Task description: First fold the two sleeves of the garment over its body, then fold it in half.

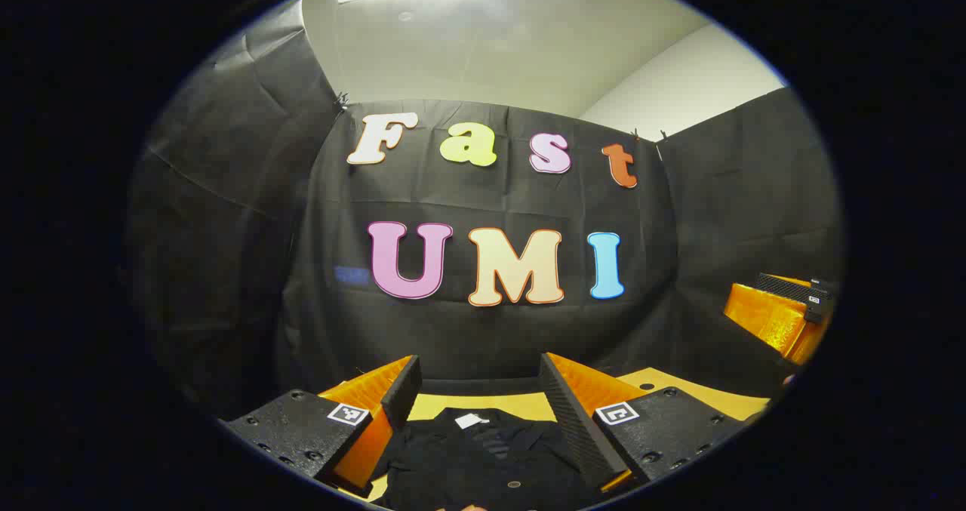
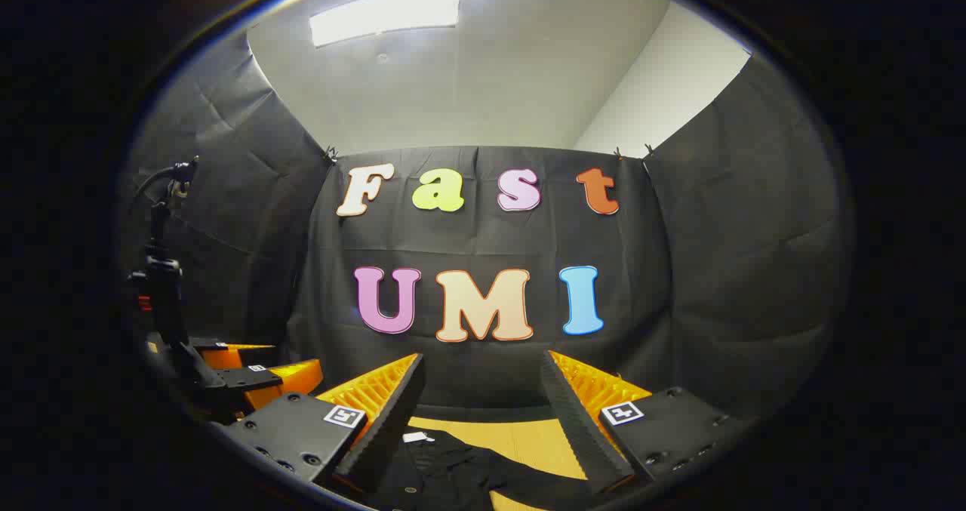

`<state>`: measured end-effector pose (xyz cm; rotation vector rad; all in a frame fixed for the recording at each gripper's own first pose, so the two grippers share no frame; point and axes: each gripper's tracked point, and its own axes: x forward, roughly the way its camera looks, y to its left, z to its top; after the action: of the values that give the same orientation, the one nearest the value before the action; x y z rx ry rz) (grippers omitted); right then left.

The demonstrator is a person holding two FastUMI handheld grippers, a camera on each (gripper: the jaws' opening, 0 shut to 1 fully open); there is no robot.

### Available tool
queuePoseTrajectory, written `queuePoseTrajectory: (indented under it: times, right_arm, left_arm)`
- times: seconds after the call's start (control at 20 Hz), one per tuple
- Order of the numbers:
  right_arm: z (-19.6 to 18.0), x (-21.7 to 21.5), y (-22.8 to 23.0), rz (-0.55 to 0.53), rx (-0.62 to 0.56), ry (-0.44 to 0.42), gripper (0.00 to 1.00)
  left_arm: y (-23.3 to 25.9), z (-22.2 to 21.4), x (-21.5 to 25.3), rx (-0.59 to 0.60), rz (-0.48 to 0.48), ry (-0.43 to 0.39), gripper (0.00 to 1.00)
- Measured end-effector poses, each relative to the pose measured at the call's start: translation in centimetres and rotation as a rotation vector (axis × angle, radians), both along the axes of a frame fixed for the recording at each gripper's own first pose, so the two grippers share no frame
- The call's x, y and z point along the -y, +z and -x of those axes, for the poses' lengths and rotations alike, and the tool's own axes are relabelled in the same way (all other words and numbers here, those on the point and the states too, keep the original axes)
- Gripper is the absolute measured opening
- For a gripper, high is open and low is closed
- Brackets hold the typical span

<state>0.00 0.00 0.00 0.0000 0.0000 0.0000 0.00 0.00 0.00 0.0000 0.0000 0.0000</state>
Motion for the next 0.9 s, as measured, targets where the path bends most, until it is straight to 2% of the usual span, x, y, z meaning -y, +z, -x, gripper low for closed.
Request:
queuePoseTrajectory:
  times: [0.5,0.9]
  right_arm:
    - [-0.1,-0.5,0.5,0.004,0.023,0.031,0.98]
    - [-0.5,-1.7,-0.7,-0.011,-0.005,0.068,0.98]
  left_arm:
    - [0.3,0.1,-0.6,0.019,0.004,0.019,0.92]
    - [1.2,0.6,-2.5,0.066,-0.019,0.063,0.92]
